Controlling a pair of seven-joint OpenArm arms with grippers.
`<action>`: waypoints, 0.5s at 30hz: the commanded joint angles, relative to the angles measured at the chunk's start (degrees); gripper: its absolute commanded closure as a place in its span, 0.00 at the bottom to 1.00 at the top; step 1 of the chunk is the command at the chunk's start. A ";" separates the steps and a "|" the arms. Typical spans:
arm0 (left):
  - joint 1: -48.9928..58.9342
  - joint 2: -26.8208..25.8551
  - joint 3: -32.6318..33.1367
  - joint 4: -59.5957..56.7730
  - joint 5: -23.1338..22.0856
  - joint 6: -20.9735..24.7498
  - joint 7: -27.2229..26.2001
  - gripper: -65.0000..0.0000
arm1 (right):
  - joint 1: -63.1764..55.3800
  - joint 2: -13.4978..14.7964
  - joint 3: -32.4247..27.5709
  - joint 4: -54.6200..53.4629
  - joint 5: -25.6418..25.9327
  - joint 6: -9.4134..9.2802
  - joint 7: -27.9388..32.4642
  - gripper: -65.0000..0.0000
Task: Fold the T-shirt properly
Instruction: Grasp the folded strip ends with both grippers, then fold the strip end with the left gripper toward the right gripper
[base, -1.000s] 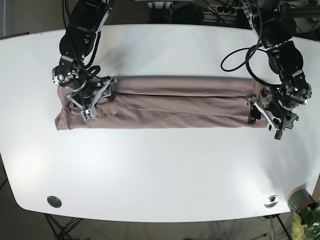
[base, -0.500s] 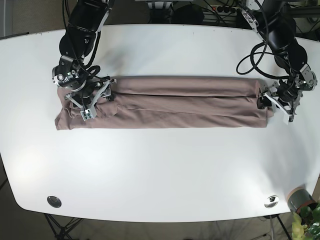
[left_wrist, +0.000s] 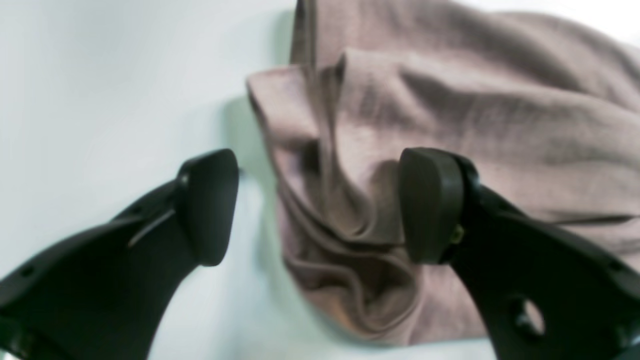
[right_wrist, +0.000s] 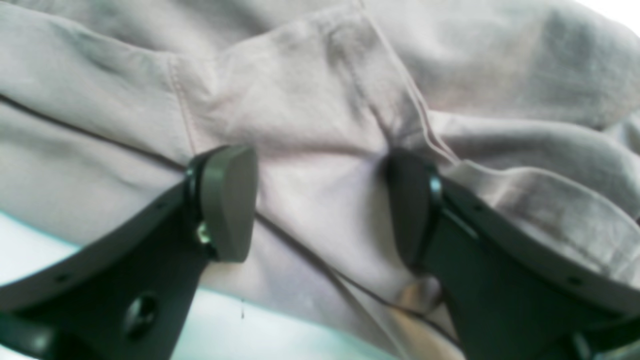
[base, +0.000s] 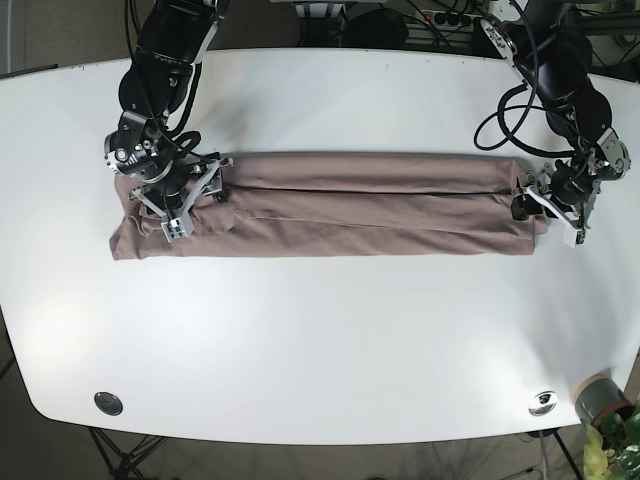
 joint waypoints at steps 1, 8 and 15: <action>-0.46 -0.33 0.00 0.45 0.25 -0.08 1.18 0.57 | 0.81 0.32 0.12 0.75 0.11 -0.07 0.58 0.40; -0.46 -0.25 4.13 1.06 -0.01 -0.08 1.18 1.00 | 0.81 0.32 0.12 0.75 0.11 -0.07 0.67 0.40; 1.47 1.07 4.30 11.26 -0.01 -0.08 1.36 1.00 | 0.81 0.15 0.12 0.75 0.11 -0.07 0.67 0.40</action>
